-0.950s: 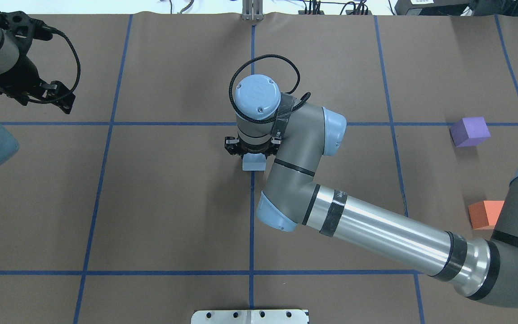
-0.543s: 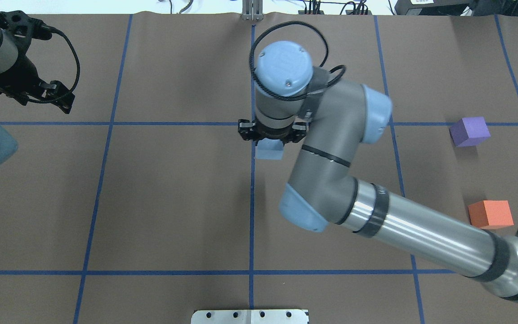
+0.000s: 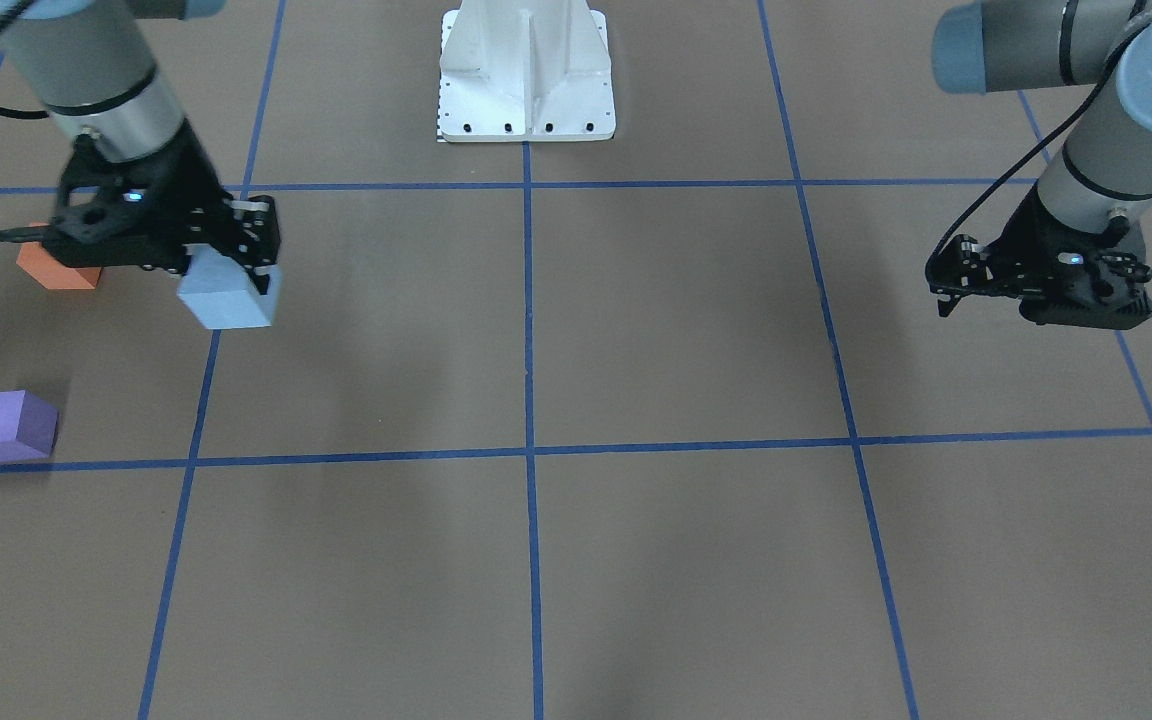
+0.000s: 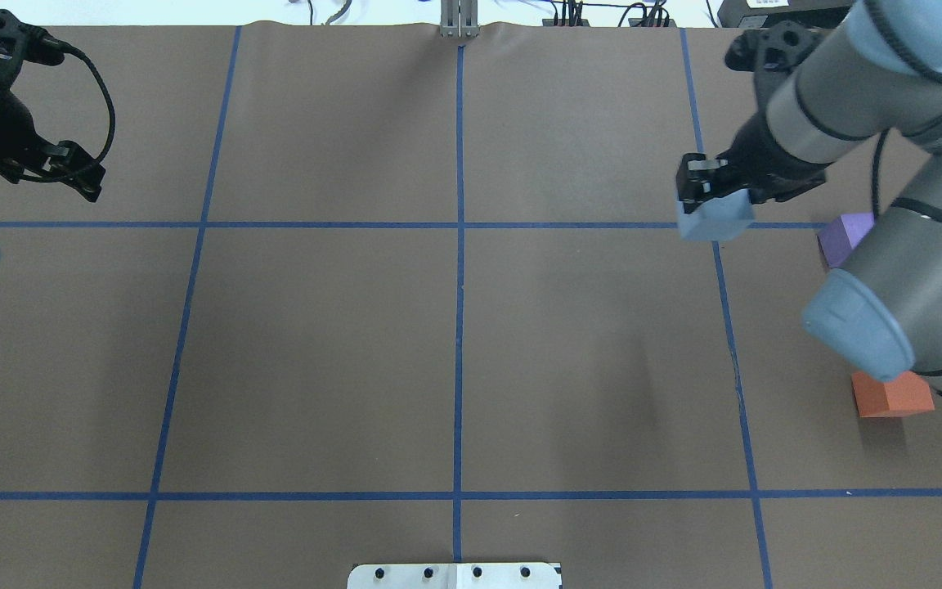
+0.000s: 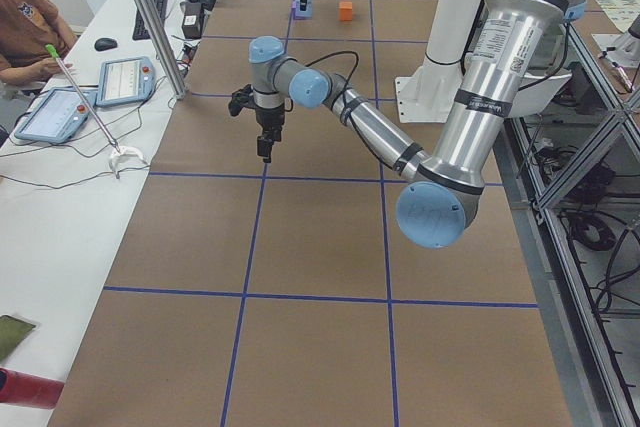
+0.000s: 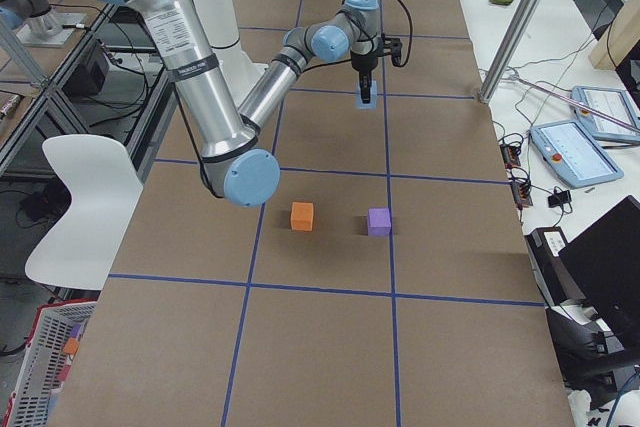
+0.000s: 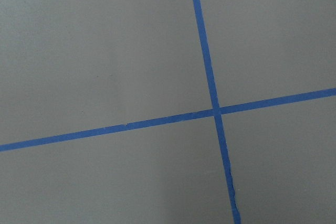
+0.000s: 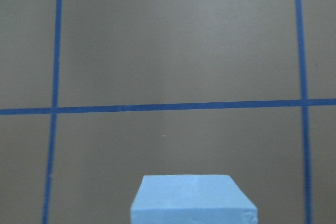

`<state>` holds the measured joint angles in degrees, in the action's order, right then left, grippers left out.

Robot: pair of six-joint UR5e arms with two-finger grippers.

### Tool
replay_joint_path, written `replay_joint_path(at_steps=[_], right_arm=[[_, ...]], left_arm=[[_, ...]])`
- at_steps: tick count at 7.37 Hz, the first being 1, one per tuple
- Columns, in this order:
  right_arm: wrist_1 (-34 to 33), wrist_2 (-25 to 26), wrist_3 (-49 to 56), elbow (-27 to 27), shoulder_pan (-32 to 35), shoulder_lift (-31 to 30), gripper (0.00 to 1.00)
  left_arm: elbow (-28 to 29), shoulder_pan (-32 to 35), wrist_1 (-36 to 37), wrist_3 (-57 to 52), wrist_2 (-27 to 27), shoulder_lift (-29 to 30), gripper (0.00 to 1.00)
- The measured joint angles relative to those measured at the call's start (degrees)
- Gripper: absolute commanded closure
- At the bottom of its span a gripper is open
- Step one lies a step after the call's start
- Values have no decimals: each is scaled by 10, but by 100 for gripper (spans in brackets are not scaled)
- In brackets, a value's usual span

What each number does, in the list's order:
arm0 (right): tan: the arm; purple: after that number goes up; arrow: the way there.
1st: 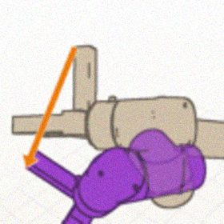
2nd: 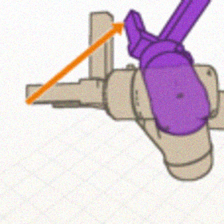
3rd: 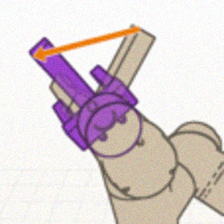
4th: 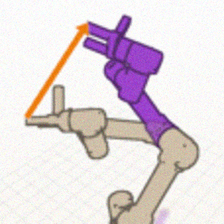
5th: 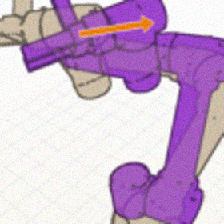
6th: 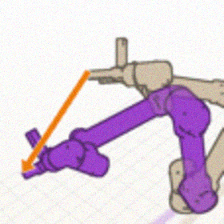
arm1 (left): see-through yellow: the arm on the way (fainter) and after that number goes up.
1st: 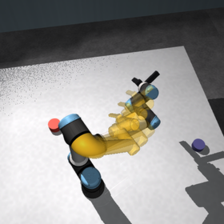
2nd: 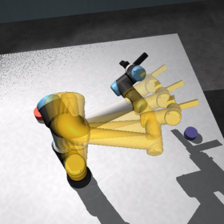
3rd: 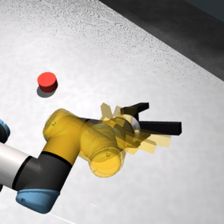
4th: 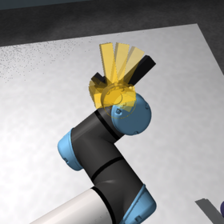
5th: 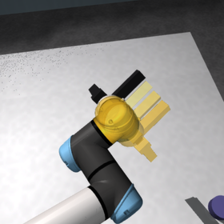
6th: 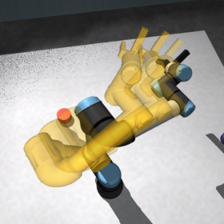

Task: Place blue block between orange and purple blocks
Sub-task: 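Carry the light blue cube with the right gripper toward the purple cube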

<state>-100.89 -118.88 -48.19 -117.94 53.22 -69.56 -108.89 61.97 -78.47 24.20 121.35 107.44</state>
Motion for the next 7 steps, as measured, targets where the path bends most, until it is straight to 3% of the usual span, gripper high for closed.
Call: replay_joint_path(at_steps=[2, 4, 5, 7], right_arm=[[17, -38, 147, -7, 78, -108, 100], [128, -52, 188, 40, 106, -188, 100], [186, -54, 189, 75, 108, -207, 100], [232, -61, 187, 125, 108, -217, 100]], left_arm=[[4, 47, -4, -92, 18, -34, 0], [6, 72, -5, -135, 29, -52, 0], [6, 75, -6, -139, 30, -54, 0], [7, 75, -6, -141, 30, -55, 0]])
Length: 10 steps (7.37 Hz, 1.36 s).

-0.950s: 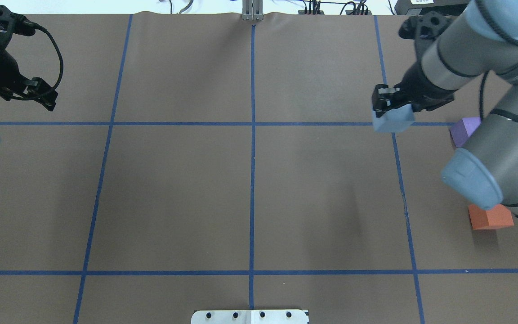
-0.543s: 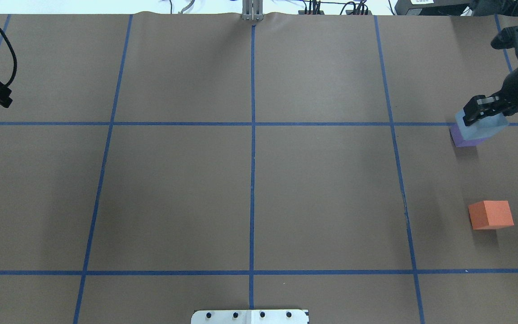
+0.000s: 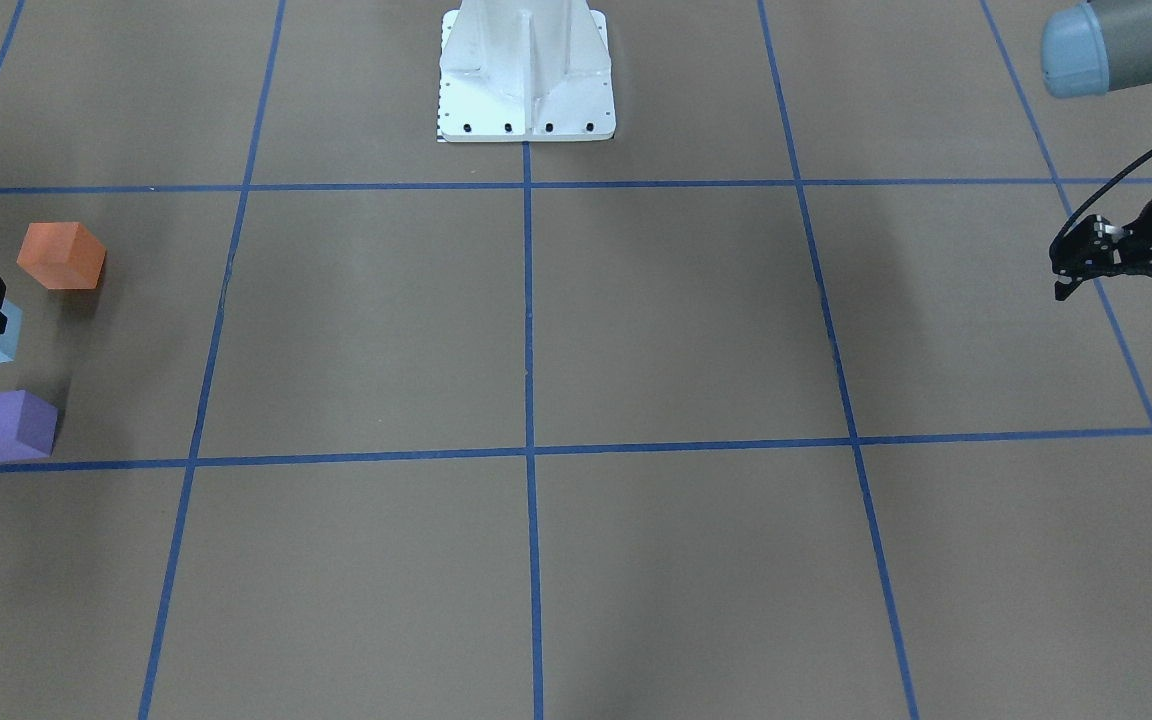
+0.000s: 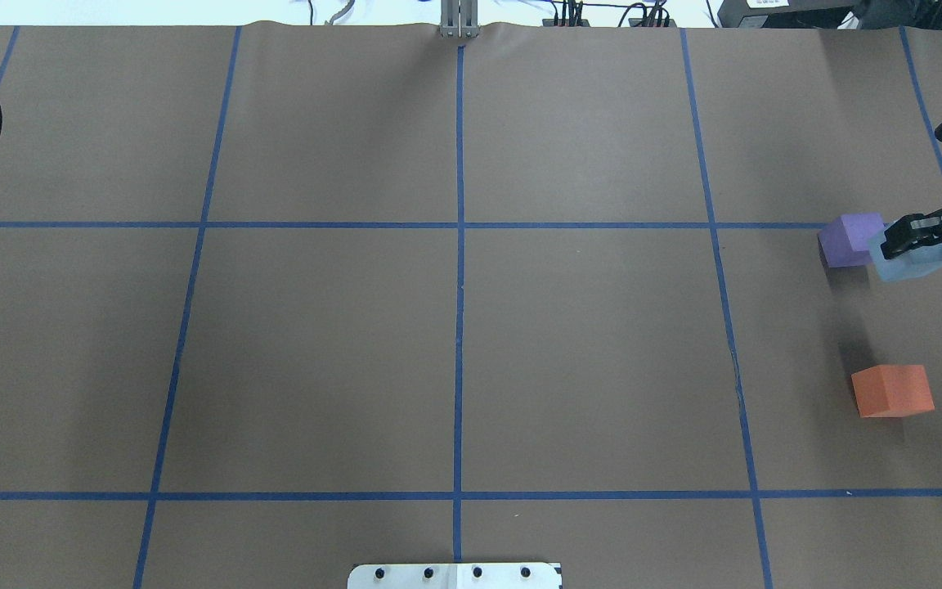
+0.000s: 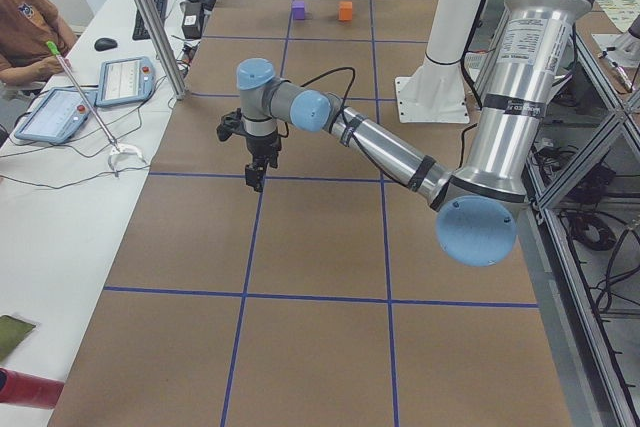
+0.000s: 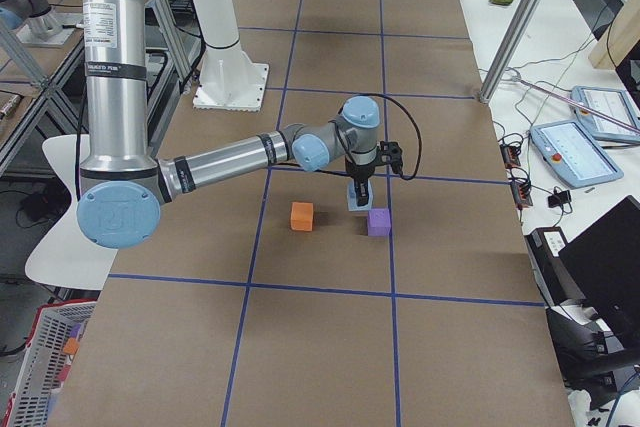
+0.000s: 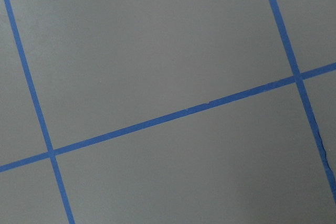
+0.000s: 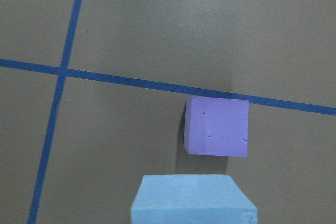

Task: Place blue block between orange and purple blocks
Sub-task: 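Carry the light blue cube with the right gripper toward the purple cube, then lower the light blue cube between the purple and orange cubes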

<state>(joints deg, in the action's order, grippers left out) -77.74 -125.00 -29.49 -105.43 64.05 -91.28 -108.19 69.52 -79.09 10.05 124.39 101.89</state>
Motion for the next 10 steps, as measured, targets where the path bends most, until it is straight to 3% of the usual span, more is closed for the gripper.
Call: replay_joint_path(at_steps=[4, 10], right_arm=[[7, -30, -1, 42, -15, -3, 100], [10, -27, -44, 76, -65, -2, 100]], left_arm=[[1, -1, 0, 0, -3, 0, 0], [10, -3, -1, -1, -5, 5, 0]])
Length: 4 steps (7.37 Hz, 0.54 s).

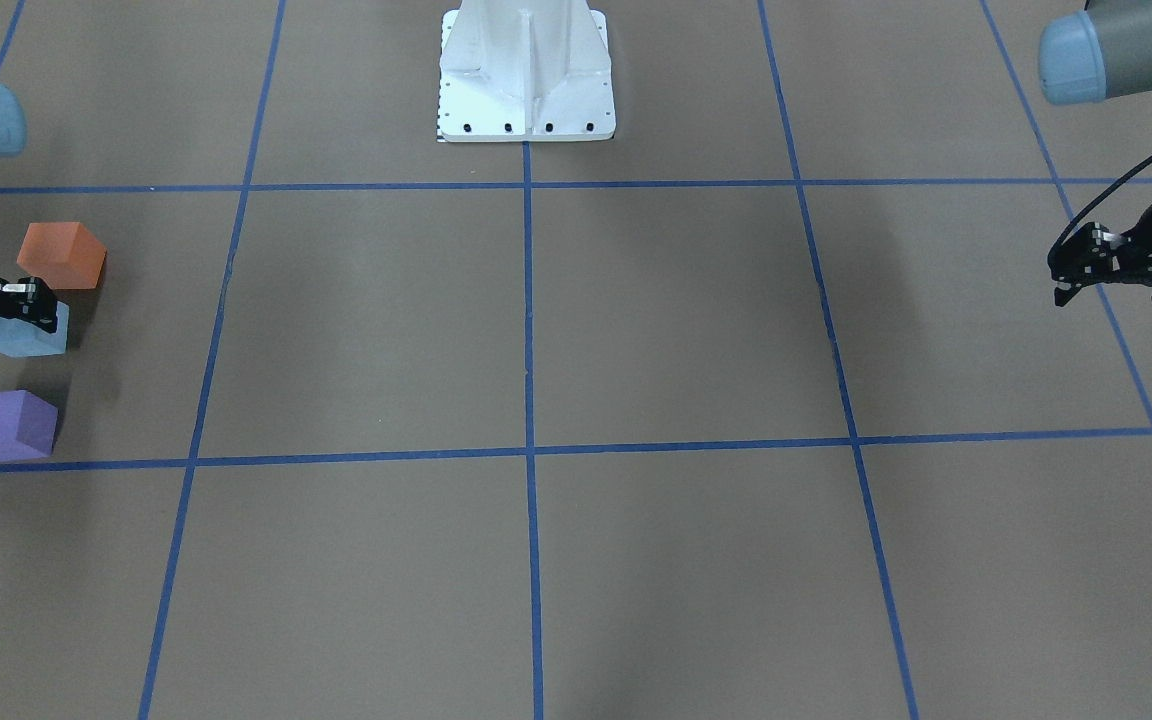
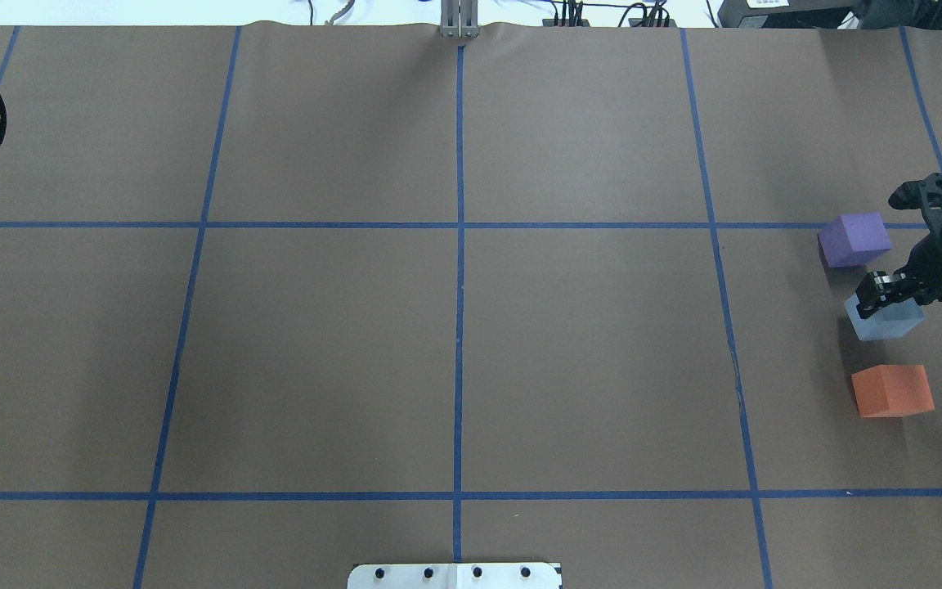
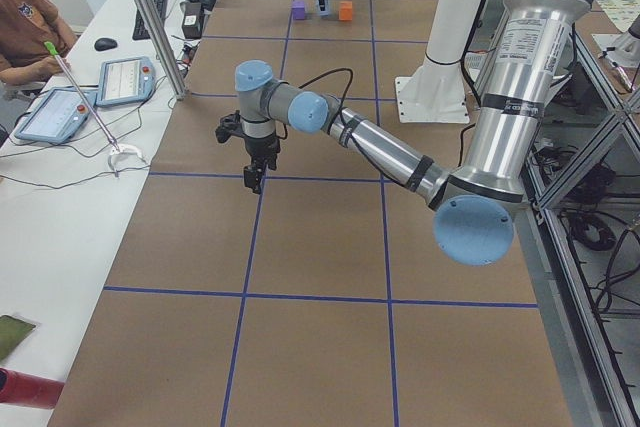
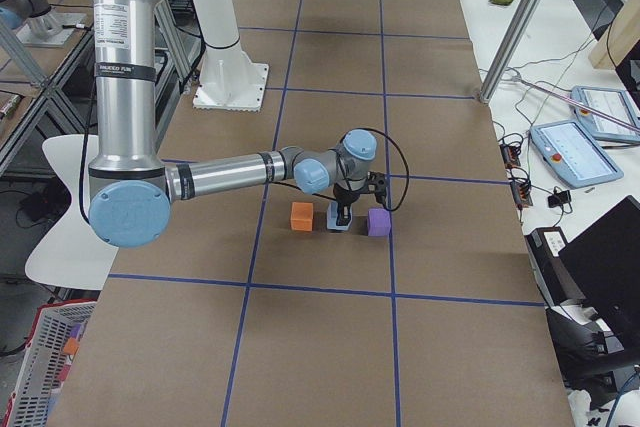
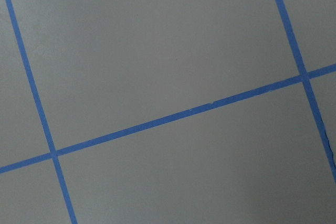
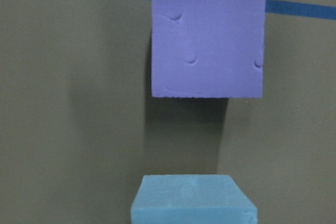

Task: Place blue block between orange and purple blocks
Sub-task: 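Lower the light blue cube between the purple and orange cubes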

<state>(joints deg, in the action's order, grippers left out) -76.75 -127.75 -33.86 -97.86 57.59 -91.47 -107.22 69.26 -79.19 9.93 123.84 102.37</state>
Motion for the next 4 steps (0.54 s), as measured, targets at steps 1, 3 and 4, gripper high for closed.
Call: replay_joint_path(at_steps=[1, 3, 4], right_arm=[[1, 0, -7, 3, -3, 2, 100], [1, 0, -14, 7, -6, 6, 89], [1, 0, -15, 9, -7, 6, 70]], left_arm=[[0, 0, 0, 0, 0, 0, 0], [1, 0, 0, 1, 0, -1, 0], [1, 0, 0, 0, 0, -1, 0]])
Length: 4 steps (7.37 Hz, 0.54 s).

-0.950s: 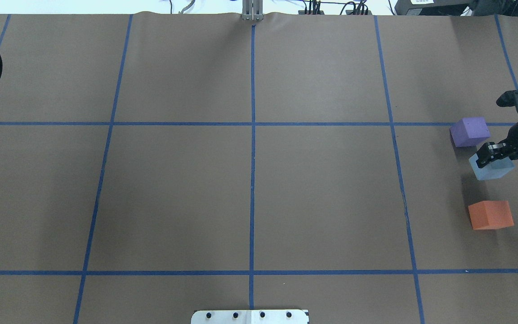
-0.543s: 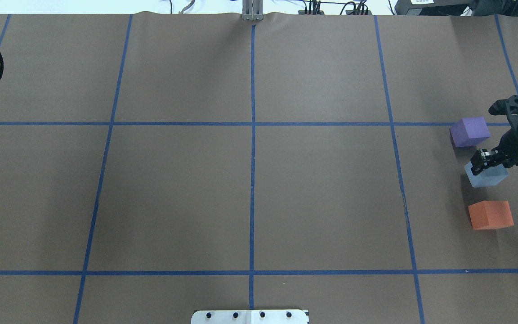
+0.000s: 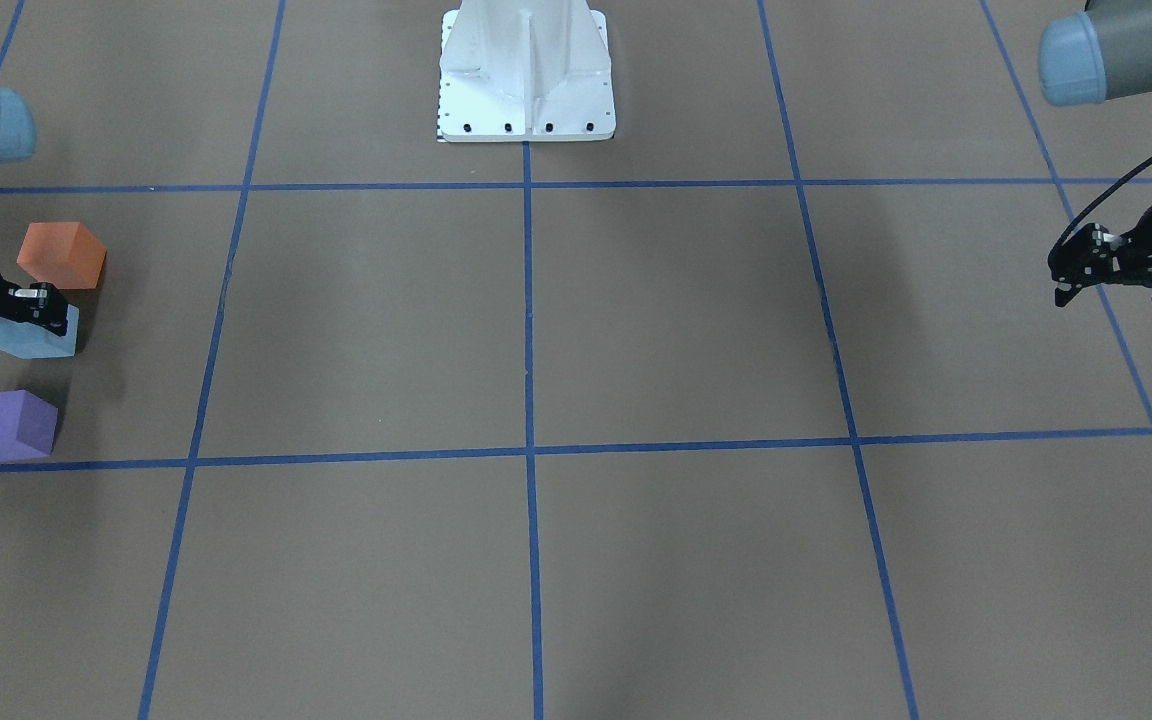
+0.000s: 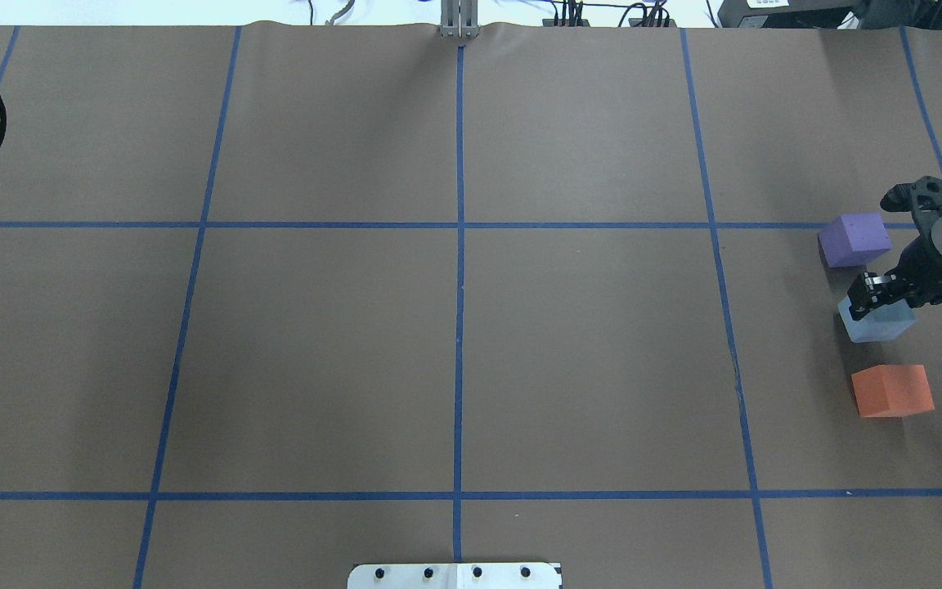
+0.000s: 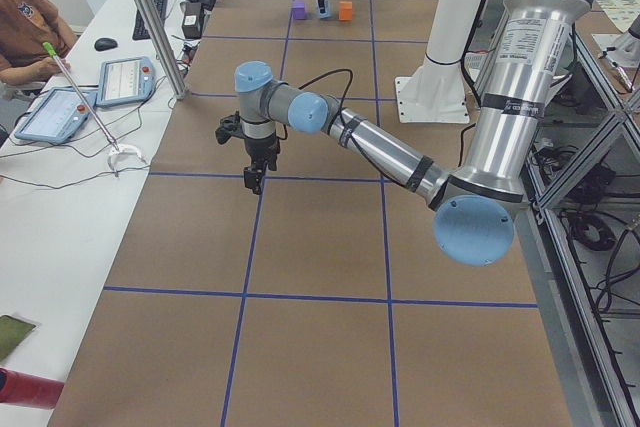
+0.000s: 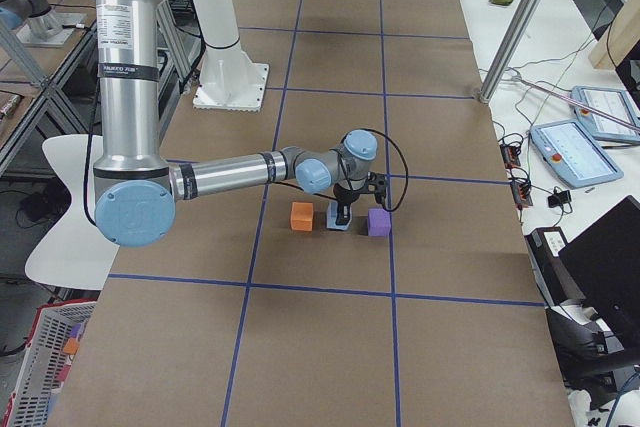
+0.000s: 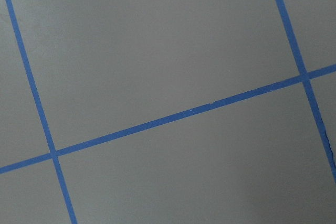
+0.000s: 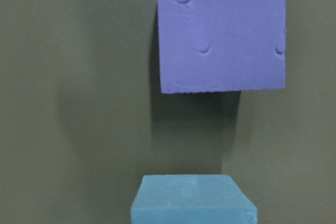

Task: Place blue block between orange and purple blocks
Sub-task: 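Lower the light blue cube between the purple and orange cubes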

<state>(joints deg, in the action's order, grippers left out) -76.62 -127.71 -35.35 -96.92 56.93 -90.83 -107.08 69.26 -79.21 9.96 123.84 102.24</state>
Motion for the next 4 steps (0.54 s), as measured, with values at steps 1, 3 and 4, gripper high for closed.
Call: replay_joint_path(at_steps=[1, 3, 4], right_arm=[[0, 0, 0, 2, -1, 0, 47], [1, 1, 0, 5, -4, 1, 17], [1, 1, 0, 5, -4, 1, 1]], left_arm=[[1, 0, 0, 0, 0, 0, 0], [3, -1, -1, 0, 0, 0, 0], [4, -1, -1, 0, 0, 1, 0]])
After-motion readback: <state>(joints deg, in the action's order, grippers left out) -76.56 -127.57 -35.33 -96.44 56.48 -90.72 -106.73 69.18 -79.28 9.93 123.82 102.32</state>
